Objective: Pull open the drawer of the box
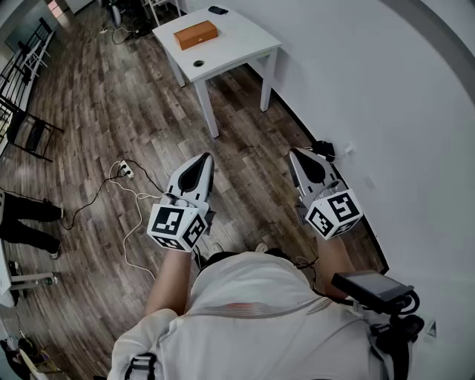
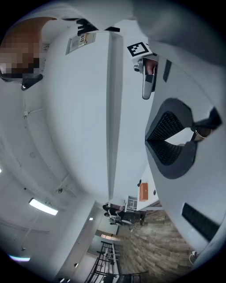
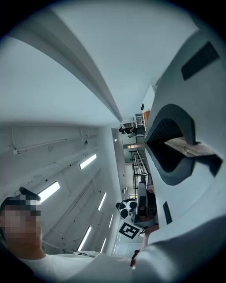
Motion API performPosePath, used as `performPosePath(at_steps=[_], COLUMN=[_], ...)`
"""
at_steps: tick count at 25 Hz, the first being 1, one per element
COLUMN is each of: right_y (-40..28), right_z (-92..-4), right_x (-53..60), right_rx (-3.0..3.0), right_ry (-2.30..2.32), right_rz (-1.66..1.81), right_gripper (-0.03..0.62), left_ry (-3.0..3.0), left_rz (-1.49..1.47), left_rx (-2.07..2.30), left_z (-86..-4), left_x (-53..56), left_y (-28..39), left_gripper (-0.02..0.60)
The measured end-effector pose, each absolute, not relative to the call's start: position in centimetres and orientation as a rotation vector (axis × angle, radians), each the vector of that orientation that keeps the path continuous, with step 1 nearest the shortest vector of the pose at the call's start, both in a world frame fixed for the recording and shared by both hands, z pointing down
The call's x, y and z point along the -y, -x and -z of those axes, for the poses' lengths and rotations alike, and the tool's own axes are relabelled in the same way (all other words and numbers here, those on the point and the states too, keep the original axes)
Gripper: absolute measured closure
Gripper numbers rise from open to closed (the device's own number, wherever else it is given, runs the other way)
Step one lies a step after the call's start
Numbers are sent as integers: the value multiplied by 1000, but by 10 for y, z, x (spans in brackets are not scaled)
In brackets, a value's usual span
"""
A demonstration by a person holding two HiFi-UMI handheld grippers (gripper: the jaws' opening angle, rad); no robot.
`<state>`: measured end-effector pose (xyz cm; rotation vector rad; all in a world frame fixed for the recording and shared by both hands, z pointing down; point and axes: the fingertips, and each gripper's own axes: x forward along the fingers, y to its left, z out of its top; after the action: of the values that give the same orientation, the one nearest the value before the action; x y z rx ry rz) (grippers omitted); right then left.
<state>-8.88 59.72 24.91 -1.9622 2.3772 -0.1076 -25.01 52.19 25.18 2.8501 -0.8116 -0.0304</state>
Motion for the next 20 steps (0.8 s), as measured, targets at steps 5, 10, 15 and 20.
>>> performPosePath(at_steps=[5, 10, 15, 20], right_y=[57, 43, 34, 24], right_z=[-256, -264, -273, -275], right_x=[-609, -602, -581, -558], right_rx=[-2390, -2400, -2420, -2418], right_ry=[1954, 1940, 1923, 1951], right_rz=[132, 161, 168, 165], right_gripper=[591, 591, 591, 591], left_ry=[-2850, -2831, -2820, -2812], left_rz=[17, 15, 35, 57], left_rx=[854, 891, 909, 892], left_z=[-253, -257, -262, -267], left_x=[-534, -528, -505, -474], left_y=[224, 215, 206, 196], left_gripper=[572, 572, 572, 572])
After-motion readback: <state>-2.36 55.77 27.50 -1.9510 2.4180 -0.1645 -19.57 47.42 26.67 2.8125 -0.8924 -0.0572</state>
